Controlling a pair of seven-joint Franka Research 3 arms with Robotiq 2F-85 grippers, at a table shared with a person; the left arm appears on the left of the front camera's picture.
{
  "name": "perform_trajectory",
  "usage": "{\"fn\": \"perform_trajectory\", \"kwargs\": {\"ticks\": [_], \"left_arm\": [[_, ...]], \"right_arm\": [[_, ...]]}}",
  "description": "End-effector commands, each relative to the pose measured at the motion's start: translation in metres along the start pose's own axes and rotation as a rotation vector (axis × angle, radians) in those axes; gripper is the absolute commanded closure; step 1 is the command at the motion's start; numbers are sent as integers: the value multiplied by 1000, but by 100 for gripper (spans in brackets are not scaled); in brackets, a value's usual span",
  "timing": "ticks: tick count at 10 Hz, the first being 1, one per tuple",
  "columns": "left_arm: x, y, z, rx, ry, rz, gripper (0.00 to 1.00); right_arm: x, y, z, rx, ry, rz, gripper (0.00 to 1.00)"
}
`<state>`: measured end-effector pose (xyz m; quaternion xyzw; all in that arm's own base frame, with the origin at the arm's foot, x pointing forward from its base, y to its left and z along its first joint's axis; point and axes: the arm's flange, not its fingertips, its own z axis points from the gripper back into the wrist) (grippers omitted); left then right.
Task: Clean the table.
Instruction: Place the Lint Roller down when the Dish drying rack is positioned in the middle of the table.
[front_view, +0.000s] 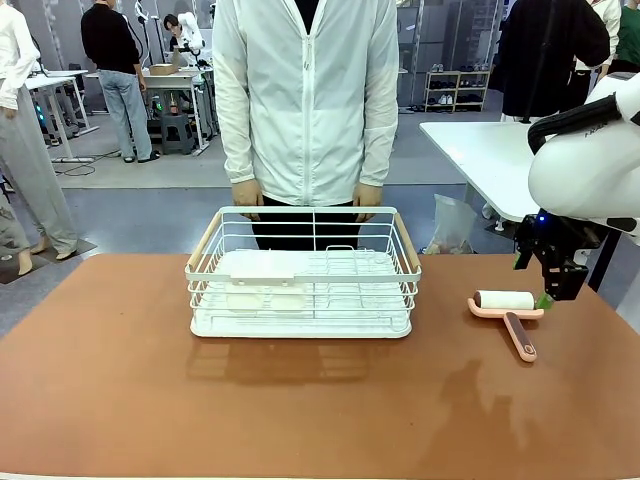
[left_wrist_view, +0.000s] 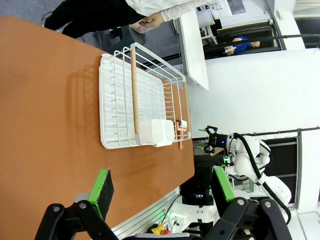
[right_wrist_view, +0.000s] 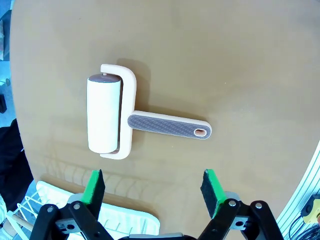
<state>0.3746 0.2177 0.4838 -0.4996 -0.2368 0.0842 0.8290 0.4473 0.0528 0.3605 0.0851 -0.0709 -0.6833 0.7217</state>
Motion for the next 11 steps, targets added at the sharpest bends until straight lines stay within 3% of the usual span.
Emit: {"fn": "perform_trajectory", "kwargs": {"ticks": [1, 11], "left_arm": [[-1, -1, 2, -18, -2, -6, 0], [-1, -1, 2, -18, -2, -6, 0]], "right_arm": [[-1, 0, 0, 4, 0, 1, 0], [-1, 0, 0, 4, 0, 1, 0]]}}
